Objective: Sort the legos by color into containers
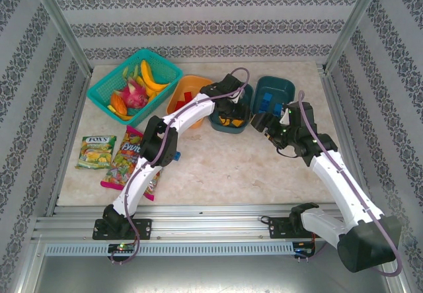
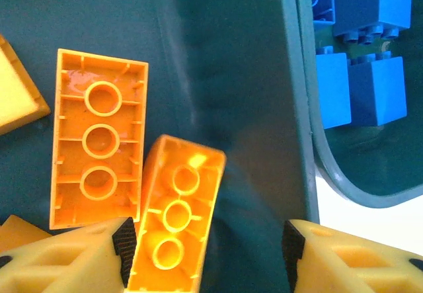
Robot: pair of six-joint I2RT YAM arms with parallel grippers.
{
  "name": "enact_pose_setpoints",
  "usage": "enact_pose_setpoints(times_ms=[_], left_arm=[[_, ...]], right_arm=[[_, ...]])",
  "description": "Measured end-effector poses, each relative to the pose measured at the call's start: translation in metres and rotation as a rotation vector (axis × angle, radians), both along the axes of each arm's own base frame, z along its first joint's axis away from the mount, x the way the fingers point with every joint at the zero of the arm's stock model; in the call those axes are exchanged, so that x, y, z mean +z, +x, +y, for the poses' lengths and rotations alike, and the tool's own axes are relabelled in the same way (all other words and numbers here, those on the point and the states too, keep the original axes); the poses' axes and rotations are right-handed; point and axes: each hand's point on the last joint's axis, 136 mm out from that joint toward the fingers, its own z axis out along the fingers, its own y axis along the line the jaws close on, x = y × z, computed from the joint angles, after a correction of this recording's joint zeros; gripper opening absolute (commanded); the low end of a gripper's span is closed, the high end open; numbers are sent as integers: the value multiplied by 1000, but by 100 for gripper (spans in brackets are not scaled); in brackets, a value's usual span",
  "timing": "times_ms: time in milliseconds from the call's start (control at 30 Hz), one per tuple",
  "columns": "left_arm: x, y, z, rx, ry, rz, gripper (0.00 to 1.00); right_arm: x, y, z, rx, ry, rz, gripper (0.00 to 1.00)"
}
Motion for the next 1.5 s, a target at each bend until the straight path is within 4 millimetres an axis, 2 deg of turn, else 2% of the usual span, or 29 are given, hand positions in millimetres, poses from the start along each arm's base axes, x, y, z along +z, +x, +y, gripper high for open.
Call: enact_pose_setpoints(times_ms=[167,233,333,400,500,600,667,767,1000,1067,1167,1367,1500], left_arm=[[6,2,1,6,-1,-11,65],[16,4,3,16,-3,-31,65],[43,4,12,53,-10,-63,66],[66,-1,24,93,-15,-82,67],[106,-13,57,181,-34,-111,69],[137,-31,105,299,-42,-138,71],[147,-46,141,382,-35,-151,71],[144,-74,187,485,9,-150,73],[121,-159,257,619,93,-124,73],[120,-185,276,658,92,-127,73],[124,-217,299,713,66,-147,74],[138,-270,338,810,1,-197,75],[143,-293,354,847,-24,-216,75]], right_arm=[[0,0,2,20,-39,-9,80],[4,0,9,50,-63,-22,80],[11,0,25,110,-97,-50,79],[12,-1,37,152,-117,-63,79],[6,-6,54,216,-152,-67,79],[-3,-13,71,275,-185,-56,79],[-11,-18,85,322,-210,-45,79],[-24,-25,111,397,-248,-24,78],[-60,-48,192,650,-366,-8,77],[-71,-53,216,745,-417,-31,78],[-86,-54,242,870,-497,-74,80],[-119,-38,261,1056,-660,-134,81],[-139,-30,268,1149,-727,-150,82]])
